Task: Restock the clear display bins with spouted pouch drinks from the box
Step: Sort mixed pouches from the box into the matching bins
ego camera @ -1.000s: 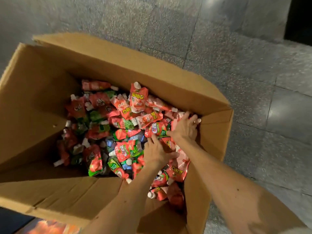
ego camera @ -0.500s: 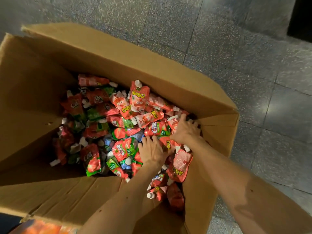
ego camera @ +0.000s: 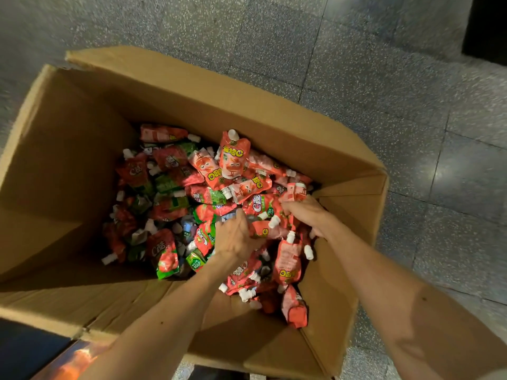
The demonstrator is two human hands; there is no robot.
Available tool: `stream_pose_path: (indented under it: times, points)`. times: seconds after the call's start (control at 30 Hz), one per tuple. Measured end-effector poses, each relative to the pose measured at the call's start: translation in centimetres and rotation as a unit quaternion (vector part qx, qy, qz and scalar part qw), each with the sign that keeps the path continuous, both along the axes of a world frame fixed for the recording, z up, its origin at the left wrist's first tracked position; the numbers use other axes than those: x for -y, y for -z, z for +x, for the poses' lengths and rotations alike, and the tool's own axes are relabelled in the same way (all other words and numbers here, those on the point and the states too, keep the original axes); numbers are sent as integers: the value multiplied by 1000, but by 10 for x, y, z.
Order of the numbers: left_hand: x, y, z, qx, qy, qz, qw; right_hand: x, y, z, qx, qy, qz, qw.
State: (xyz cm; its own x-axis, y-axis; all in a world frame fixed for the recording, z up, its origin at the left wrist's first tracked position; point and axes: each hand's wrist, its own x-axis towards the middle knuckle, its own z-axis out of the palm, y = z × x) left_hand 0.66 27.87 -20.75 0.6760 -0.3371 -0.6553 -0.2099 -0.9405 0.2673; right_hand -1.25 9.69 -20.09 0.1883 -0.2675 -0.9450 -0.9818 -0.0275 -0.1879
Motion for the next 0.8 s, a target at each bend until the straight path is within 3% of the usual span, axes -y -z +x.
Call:
stream_pose_path:
  times: [0.5,0.8]
  points:
    - [-74,-63,47,-62,-107,-174,977,-53,-43,-31,66,197,150,967]
    - [-139,-135,72,-129,-324,-348,870,-93,-133,6,211,284,183,917]
